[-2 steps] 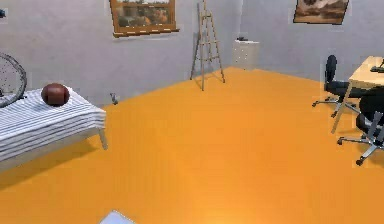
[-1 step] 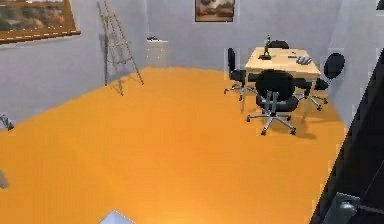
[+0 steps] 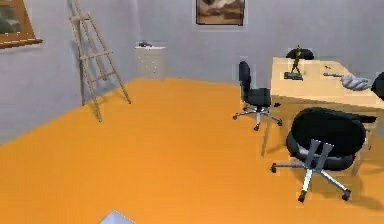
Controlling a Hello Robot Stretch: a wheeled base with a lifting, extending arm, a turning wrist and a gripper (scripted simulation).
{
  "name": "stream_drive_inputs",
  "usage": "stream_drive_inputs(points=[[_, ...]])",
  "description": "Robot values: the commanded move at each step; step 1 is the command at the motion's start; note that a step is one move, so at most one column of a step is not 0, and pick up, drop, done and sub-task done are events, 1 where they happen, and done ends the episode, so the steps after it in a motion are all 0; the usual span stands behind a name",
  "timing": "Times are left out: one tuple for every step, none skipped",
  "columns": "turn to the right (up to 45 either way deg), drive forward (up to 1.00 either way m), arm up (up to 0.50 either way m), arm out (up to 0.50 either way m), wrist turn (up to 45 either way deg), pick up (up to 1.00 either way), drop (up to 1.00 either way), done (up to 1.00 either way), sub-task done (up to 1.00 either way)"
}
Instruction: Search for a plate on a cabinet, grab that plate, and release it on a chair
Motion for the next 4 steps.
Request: stream_drive_inputs(points=[[9.0,0.0,0.0,0.0,0.0,0.0,0.0,0.0,0.0],[0.0,0.05,0.0,0.0,0.0,0.0,0.0,0.0,0.0],[45.0,0.0,0.0,0.0,0.0,0.0,0.0,0.0,0.0],[12.0,0.0,0.0,0.0,0.0,0.0,0.0,0.0,0.0]])
